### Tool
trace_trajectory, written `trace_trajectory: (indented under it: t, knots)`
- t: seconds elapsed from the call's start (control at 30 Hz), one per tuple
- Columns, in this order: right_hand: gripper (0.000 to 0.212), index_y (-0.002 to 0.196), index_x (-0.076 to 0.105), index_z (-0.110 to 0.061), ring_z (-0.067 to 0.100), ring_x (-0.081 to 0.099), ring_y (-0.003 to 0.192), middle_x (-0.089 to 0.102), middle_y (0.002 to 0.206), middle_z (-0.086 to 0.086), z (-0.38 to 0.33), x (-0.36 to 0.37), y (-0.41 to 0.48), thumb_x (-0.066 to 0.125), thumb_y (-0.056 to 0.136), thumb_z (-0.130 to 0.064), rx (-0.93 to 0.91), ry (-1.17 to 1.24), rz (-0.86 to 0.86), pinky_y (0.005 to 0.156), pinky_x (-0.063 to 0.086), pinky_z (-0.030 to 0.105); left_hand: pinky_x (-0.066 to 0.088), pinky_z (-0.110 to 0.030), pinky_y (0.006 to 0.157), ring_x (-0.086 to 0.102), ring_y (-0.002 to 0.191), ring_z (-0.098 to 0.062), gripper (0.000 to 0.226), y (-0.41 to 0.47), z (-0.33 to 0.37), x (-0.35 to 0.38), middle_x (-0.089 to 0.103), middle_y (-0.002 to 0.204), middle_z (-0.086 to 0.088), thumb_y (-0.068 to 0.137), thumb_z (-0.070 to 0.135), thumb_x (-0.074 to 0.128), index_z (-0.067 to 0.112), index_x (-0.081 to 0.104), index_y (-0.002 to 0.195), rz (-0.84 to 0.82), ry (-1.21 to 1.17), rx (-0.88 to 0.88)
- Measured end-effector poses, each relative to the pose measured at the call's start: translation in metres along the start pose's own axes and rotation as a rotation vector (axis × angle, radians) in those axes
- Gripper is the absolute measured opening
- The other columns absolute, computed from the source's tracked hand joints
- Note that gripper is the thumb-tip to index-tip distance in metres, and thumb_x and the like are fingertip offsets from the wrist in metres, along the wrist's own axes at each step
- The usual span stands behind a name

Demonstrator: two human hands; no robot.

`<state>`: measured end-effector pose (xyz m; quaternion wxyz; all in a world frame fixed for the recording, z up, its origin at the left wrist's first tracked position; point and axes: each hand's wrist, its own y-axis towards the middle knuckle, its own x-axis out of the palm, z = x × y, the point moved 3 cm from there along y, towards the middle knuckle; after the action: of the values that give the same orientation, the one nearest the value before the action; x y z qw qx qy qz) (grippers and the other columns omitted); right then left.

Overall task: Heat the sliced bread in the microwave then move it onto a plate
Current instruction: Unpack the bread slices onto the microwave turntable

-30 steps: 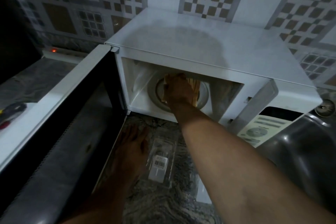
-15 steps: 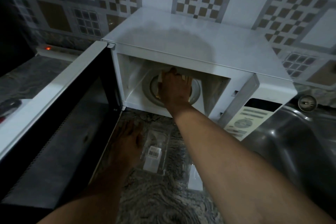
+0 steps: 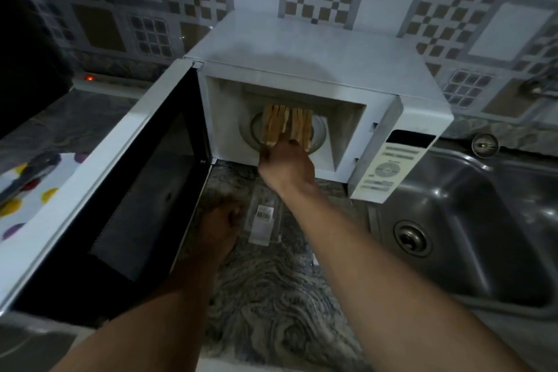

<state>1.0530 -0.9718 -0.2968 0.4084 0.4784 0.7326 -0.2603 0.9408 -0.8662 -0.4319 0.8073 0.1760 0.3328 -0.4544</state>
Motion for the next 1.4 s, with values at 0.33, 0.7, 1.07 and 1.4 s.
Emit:
trace_trajectory:
  t: [0.33,0.7,1.07,1.4]
  knots:
    - [0.060,0.145,0.038,-0.015,0.038,0.049,0.127,0.048,0.141,0.016,0.024,0.036,-0.074,0.058,0.090,-0.030,0.159,0.060,-0.148,0.096,0.046,0.044,0.043,-0.032,0.084,0.062,0.106,-0.036,0.045,-0.037,0.006,-0.008,0.069,0.112,-0.020,0.100,0.041,0.040,0.011,0.072,0.111,0.067,-0.119,-0.138]
    - [0.081,0.152,0.008,-0.026,0.038,0.065,0.099,0.063,0.120,0.015,0.046,0.062,-0.098,0.062,0.093,-0.015,0.265,0.074,-0.061,0.079,0.056,0.047,0.046,-0.036,0.100,0.062,0.113,-0.031,0.038,-0.056,0.010,-0.004,0.070,0.116,-0.015,0.082,0.032,0.052,0.010,0.076,0.102,-0.045,-0.068,-0.078]
    - [0.057,0.144,0.042,-0.024,0.034,0.063,0.110,0.066,0.121,0.011,0.052,0.064,-0.113,0.060,0.093,-0.005,0.316,0.191,-0.129,0.080,0.050,0.033,0.046,-0.034,0.102,0.061,0.111,-0.034,0.053,-0.055,0.014,-0.010,0.068,0.118,-0.020,0.075,0.030,0.043,0.004,0.071,0.111,-0.033,0.071,-0.107]
    - [0.027,0.121,0.054,-0.022,0.030,0.065,0.103,0.067,0.113,0.007,0.056,0.070,-0.124,0.054,0.098,-0.008,0.380,0.240,0.002,0.071,0.041,0.028,0.028,-0.028,0.113,0.045,0.135,-0.025,0.040,-0.049,0.001,-0.005,0.056,0.139,-0.013,0.087,0.025,0.048,0.007,0.071,0.115,-0.115,0.192,-0.086]
